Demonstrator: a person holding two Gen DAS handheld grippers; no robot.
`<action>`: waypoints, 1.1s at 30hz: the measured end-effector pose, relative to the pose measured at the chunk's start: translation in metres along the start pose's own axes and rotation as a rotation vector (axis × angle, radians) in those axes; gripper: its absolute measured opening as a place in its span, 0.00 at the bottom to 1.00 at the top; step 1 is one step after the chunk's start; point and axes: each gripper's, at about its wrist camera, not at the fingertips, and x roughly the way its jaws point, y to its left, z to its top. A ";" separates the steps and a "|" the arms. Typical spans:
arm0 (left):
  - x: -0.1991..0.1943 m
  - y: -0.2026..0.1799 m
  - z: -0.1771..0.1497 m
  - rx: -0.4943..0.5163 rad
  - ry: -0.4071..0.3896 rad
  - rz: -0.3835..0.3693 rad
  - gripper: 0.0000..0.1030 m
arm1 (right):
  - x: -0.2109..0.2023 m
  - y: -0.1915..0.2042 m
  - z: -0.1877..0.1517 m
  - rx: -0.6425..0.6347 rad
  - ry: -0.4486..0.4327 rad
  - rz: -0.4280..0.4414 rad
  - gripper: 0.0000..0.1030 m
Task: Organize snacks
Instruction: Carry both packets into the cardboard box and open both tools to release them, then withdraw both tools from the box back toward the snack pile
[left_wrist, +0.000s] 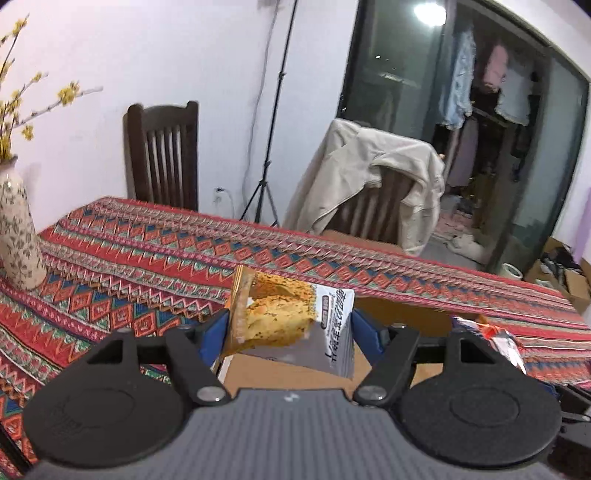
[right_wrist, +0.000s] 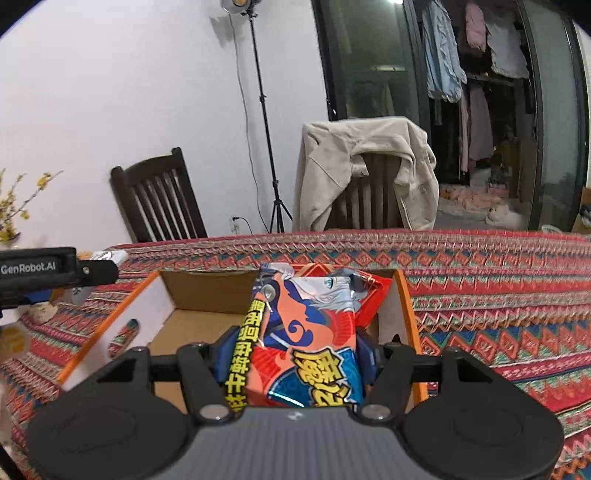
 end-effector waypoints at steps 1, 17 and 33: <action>0.005 0.002 -0.002 -0.006 0.007 -0.004 0.70 | 0.005 -0.004 -0.002 0.011 0.005 0.001 0.60; 0.030 -0.014 -0.035 0.067 0.022 -0.001 0.93 | 0.025 -0.024 -0.017 0.039 0.011 0.032 0.74; -0.015 -0.023 -0.029 0.047 -0.084 -0.043 1.00 | -0.010 -0.029 -0.015 0.047 -0.080 0.043 1.00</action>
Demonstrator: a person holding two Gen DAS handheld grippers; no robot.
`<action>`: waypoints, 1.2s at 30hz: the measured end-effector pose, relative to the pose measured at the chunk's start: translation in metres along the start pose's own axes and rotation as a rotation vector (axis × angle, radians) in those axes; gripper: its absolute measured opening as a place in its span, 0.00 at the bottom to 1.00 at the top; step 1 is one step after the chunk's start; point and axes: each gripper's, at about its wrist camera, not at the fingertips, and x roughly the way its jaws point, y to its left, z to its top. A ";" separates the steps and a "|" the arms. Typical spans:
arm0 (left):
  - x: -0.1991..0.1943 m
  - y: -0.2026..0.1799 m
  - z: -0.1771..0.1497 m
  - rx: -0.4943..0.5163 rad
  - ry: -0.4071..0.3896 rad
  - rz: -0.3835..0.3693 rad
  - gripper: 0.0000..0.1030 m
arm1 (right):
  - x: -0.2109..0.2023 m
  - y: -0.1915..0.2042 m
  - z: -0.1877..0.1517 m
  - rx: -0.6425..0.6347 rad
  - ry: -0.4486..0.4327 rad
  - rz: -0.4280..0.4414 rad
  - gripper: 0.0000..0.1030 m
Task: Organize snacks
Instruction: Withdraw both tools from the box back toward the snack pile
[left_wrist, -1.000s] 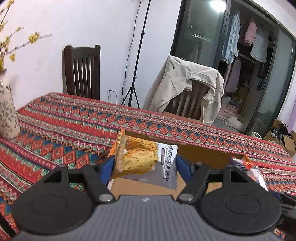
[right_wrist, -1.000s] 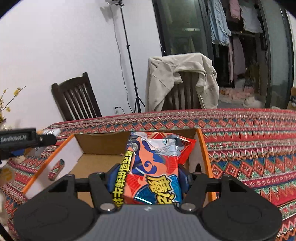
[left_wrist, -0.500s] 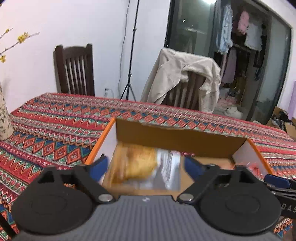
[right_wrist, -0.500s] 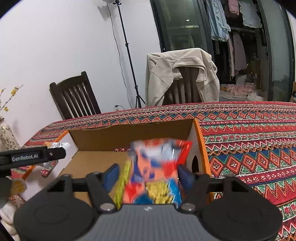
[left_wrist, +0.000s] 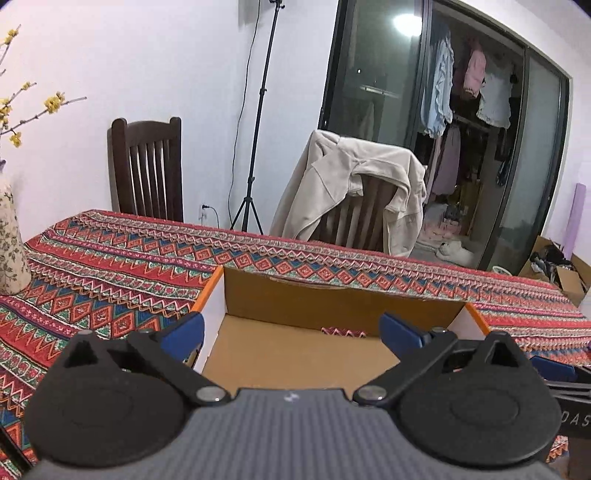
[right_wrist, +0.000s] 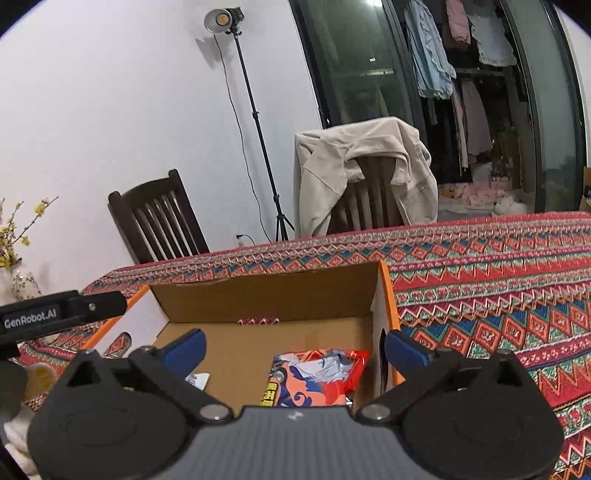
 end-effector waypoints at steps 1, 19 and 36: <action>-0.005 0.000 0.001 -0.004 -0.005 -0.003 1.00 | -0.004 0.002 0.002 -0.007 -0.006 -0.012 1.00; -0.111 0.025 0.000 -0.023 -0.018 -0.061 1.00 | -0.104 0.021 -0.008 -0.058 -0.025 -0.004 1.00; -0.165 0.059 -0.076 0.041 0.031 -0.050 1.00 | -0.172 0.024 -0.090 -0.080 0.051 -0.001 1.00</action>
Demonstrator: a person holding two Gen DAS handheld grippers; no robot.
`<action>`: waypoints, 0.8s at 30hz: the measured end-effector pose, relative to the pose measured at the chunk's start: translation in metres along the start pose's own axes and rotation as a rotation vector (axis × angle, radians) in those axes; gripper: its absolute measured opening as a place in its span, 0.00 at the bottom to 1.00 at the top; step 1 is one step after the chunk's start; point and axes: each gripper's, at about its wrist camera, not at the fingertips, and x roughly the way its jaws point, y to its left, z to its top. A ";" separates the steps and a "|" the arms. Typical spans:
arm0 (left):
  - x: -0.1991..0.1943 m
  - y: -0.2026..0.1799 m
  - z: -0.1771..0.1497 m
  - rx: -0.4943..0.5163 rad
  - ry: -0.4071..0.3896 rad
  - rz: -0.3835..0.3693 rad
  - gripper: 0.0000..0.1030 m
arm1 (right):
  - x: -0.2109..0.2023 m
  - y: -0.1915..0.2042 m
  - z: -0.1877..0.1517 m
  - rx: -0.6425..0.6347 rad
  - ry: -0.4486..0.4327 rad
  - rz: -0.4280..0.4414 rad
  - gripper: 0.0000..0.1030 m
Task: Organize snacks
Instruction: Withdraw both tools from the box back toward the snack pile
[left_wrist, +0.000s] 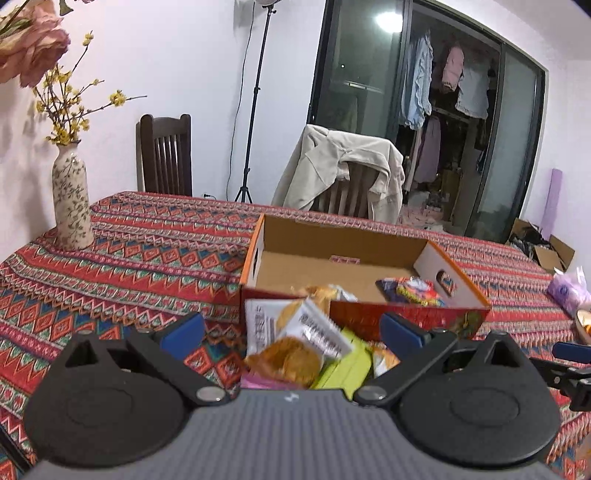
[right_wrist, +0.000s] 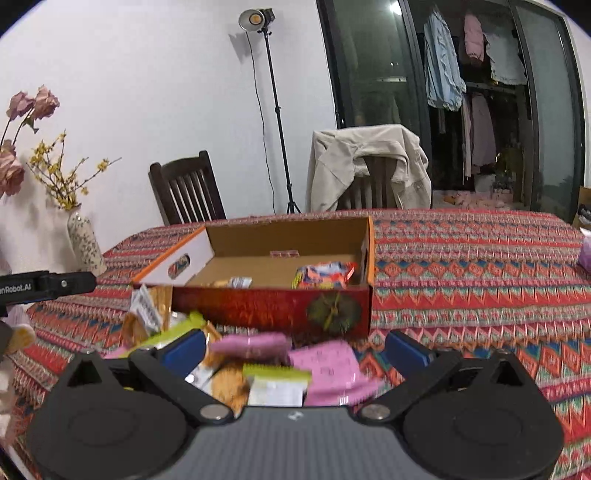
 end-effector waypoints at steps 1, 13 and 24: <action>-0.001 0.001 -0.002 0.004 0.001 0.000 1.00 | -0.001 0.000 -0.004 0.000 0.007 -0.005 1.00; -0.009 0.002 -0.028 0.047 0.010 -0.010 1.00 | -0.005 -0.004 -0.032 -0.008 0.065 -0.053 1.00; -0.002 0.005 -0.036 0.033 0.047 -0.008 1.00 | 0.000 -0.005 -0.038 0.004 0.094 -0.060 1.00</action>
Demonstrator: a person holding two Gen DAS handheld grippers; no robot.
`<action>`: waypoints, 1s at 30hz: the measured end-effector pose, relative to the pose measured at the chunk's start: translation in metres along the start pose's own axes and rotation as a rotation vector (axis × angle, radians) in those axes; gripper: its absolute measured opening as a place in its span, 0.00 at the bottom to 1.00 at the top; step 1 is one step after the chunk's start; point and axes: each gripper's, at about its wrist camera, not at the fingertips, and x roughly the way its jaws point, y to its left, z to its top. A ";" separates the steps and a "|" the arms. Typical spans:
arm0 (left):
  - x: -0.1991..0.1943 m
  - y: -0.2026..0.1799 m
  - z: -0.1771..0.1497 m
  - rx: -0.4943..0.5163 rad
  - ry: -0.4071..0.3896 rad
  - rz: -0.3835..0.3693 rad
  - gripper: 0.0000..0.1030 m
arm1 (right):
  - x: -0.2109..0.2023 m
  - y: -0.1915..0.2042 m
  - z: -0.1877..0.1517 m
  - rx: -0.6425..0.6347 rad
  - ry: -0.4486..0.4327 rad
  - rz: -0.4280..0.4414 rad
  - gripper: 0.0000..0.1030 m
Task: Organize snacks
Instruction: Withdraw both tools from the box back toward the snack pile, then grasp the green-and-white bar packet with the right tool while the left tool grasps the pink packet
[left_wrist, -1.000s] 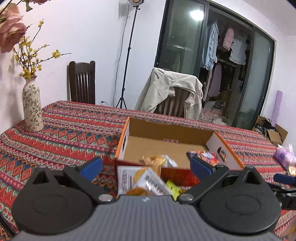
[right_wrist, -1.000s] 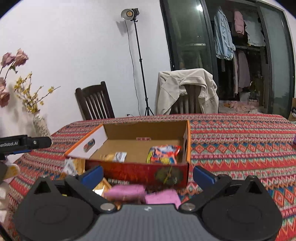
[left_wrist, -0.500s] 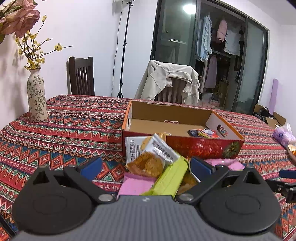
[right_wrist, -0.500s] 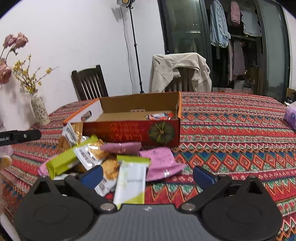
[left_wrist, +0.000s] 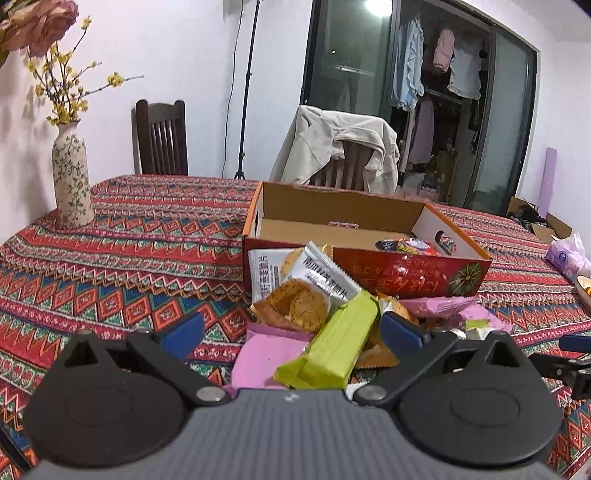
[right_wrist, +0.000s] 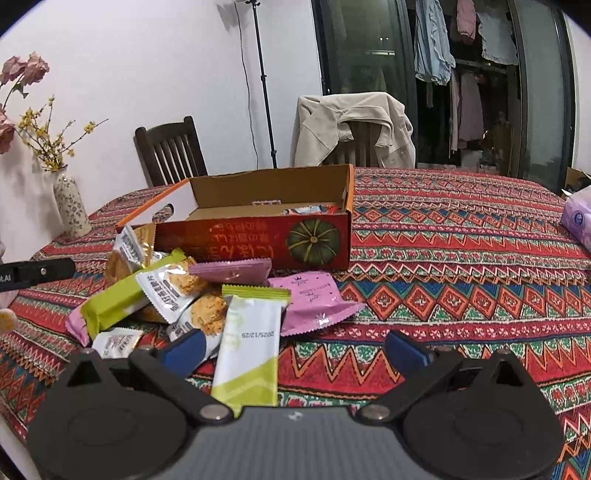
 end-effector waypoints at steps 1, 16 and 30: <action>0.000 0.001 -0.001 -0.001 0.005 0.000 1.00 | 0.001 0.000 -0.001 0.003 0.005 0.001 1.00; 0.010 0.015 -0.014 -0.035 0.055 0.004 1.00 | 0.035 0.026 -0.006 -0.054 0.086 0.019 0.91; 0.013 0.017 -0.018 -0.048 0.074 0.003 1.00 | 0.035 0.026 -0.014 -0.029 0.090 0.009 0.40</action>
